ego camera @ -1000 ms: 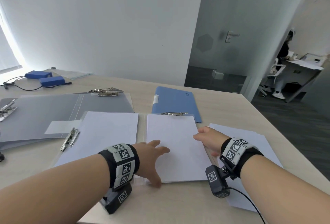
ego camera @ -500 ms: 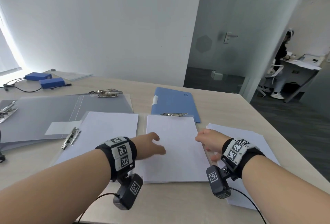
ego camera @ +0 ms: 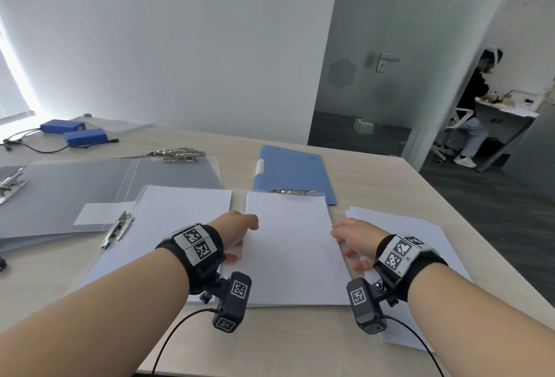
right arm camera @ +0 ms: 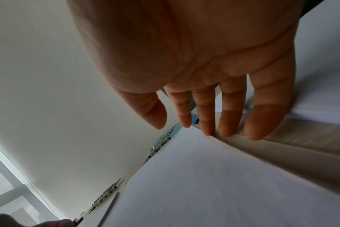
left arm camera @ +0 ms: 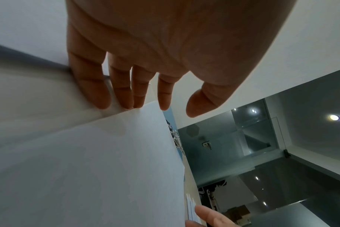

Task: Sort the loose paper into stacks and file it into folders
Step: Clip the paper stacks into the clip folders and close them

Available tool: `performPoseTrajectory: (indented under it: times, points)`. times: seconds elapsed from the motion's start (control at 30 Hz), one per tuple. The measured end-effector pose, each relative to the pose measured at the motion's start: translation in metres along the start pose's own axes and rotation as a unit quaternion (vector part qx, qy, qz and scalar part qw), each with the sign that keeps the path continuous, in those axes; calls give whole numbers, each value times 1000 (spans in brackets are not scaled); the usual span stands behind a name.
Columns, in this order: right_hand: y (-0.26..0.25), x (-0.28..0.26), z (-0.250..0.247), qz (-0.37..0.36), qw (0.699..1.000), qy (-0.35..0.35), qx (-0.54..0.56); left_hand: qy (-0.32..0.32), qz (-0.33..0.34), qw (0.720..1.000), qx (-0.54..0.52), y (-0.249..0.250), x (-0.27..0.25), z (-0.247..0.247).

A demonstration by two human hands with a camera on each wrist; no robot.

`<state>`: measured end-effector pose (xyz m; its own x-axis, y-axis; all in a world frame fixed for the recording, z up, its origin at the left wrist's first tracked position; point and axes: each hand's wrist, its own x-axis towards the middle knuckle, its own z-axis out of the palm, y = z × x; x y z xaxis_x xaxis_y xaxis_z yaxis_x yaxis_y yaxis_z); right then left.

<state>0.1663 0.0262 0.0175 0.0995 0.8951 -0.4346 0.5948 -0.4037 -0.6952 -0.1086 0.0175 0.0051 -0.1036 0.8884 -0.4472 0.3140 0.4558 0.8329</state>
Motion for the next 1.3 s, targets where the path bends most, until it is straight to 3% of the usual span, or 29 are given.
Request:
performPoseTrajectory:
  times: [0.27, 0.57, 0.87, 1.17, 1.3]
  points:
    - [-3, 13, 2, 7, 998, 3, 68, 3, -10, 998, -59, 7, 9, -5]
    - [-20, 40, 0, 11, 989, -4, 149, 42, -1, 994, -105, 25, 59, -7]
    - [-42, 78, -3, -6, 987, 17, 159, 40, -22, 995, -87, 42, 90, -1]
    - [-38, 86, -3, -4, 984, 12, 176, 55, -46, 990, -119, 42, 89, -4]
    - [-36, 80, -4, -18, 984, 15, 174, 40, -1, 996, -85, 40, 76, -4]
